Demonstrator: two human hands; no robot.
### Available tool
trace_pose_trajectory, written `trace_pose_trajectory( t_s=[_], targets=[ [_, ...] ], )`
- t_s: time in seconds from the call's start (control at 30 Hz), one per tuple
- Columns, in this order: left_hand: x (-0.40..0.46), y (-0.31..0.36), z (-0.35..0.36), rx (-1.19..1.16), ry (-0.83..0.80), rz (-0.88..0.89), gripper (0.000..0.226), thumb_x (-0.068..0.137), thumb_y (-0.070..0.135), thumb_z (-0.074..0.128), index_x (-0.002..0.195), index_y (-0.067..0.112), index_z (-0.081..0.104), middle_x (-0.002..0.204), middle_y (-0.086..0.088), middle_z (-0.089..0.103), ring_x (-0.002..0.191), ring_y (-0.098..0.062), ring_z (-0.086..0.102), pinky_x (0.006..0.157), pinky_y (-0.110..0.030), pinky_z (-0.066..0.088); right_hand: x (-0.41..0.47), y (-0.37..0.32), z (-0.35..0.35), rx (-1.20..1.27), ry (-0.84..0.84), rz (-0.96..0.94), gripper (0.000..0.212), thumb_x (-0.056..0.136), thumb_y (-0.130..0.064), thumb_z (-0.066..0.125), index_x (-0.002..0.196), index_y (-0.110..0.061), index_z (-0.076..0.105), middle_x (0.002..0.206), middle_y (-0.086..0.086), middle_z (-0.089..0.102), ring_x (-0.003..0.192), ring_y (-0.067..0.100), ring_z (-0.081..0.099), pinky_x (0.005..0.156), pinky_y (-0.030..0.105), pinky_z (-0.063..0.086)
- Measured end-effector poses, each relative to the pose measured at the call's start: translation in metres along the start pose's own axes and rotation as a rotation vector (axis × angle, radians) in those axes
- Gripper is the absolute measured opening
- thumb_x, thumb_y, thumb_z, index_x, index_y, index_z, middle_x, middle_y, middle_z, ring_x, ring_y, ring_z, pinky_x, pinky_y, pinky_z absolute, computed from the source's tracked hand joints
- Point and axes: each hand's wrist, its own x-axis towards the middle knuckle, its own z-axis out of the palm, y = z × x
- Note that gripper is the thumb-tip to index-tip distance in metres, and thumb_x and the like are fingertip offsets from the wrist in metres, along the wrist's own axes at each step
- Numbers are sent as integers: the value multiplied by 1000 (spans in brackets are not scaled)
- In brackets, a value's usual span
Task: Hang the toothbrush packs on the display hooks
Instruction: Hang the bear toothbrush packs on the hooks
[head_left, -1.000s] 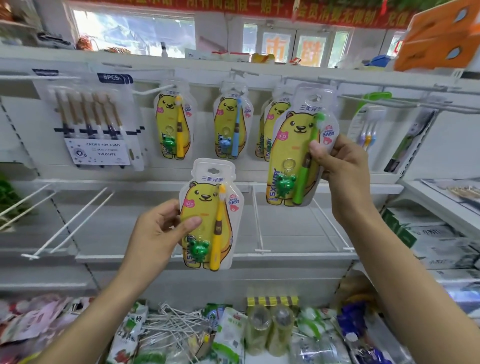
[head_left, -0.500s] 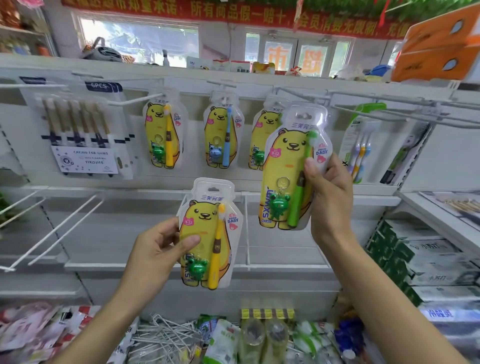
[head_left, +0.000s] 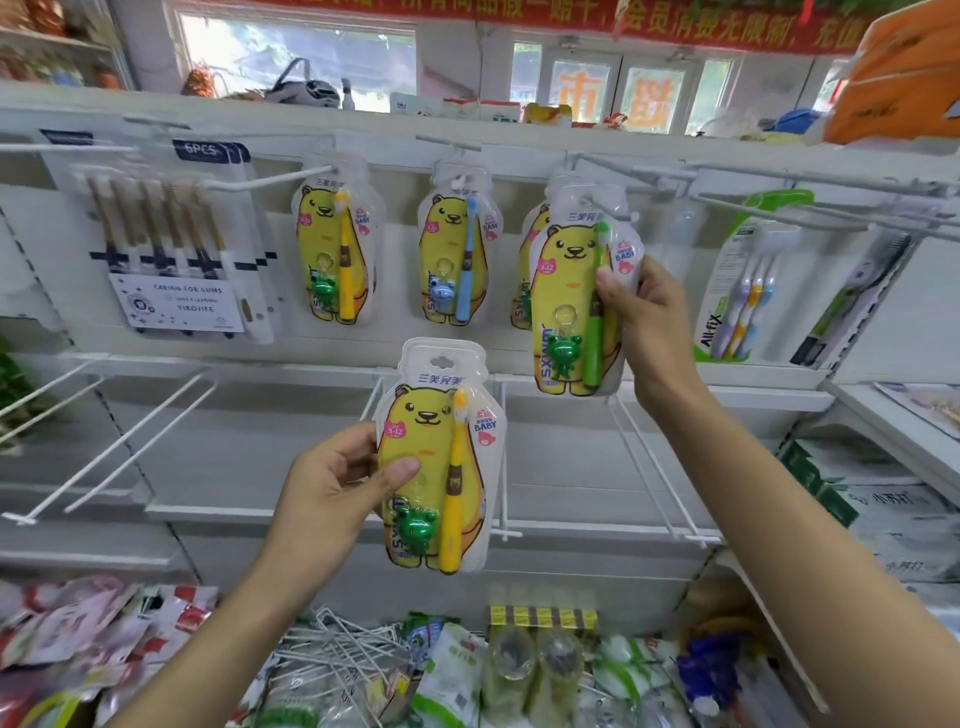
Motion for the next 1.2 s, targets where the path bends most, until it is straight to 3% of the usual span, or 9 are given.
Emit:
trace_pose_trajectory(
  t_s=[0.1, 0.23, 0.4, 0.53, 0.67, 0.83, 0.97, 1.1, 1.2],
  targets=[
    [-3, 2, -2, -22, 35, -8, 30, 75, 16, 68, 104, 11, 71, 97, 1, 78, 85, -10, 73, 69, -16, 55, 24, 8, 2, -73, -7, 24, 21, 100, -8, 55, 119, 0, 60, 107, 12, 70, 93, 22, 67, 87, 39, 57],
    [-8, -1, -9, -27, 76, -29, 27, 75, 17, 74, 102, 13, 72, 97, 0, 78, 84, -12, 73, 68, -19, 56, 53, 21, 2, -151, -30, 72, 22, 102, -10, 53, 120, 0, 60, 102, 2, 72, 84, 6, 71, 77, 23, 58],
    [-15, -2, -18, -24, 96, -41, 29, 75, 15, 74, 103, 9, 71, 98, -4, 78, 85, -16, 73, 71, -24, 59, 77, 32, 7, -216, -7, 85, 29, 101, -15, 54, 126, -1, 59, 115, 10, 71, 101, 19, 70, 82, 25, 59],
    [-21, -3, -25, -23, 92, -55, 28, 76, 14, 69, 104, 9, 72, 96, -5, 78, 81, -13, 72, 63, -21, 56, 88, 38, 14, -299, 30, 113, 40, 88, -36, 59, 114, -5, 64, 106, 8, 73, 102, 26, 70, 90, 44, 57],
    [-28, -1, -36, -27, 98, -59, 27, 77, 15, 69, 103, 11, 72, 96, -4, 78, 83, -14, 72, 66, -22, 57, 86, 44, 20, -380, 94, 143, 37, 93, -36, 60, 111, -5, 64, 105, 9, 71, 103, 30, 68, 87, 43, 56],
    [-37, 7, -50, -34, 106, -58, 29, 77, 17, 69, 105, 12, 72, 98, -2, 78, 84, -13, 73, 65, -21, 56, 58, 52, 30, -611, 99, 152, 55, 83, -2, 69, 130, -1, 40, 130, 20, 51, 117, 34, 53, 100, 53, 48],
    [-45, 11, -63, -38, 114, -63, 27, 77, 18, 68, 103, 15, 71, 97, 1, 78, 81, -11, 73, 62, -23, 58, 5, 46, 51, -931, 285, -98, 72, 77, -3, 64, 141, 3, 32, 145, 26, 32, 134, 45, 28, 112, 52, 26],
    [-53, 15, -79, -43, 112, -68, 25, 81, 17, 68, 106, 17, 71, 100, 1, 78, 83, -13, 73, 64, -25, 59, -52, 36, 70, -1013, 235, -284, 92, 71, -4, 64, 152, -5, 20, 157, 22, 19, 141, 41, 19, 114, 51, 20],
    [-59, 18, -91, -47, 99, -63, 24, 84, 15, 68, 107, 18, 71, 102, 0, 77, 85, -15, 72, 65, -25, 59, -88, 21, 87, -952, 107, -348, 77, 77, -17, 70, 145, -9, 35, 154, 19, 23, 139, 40, 24, 111, 49, 23]
  ],
)
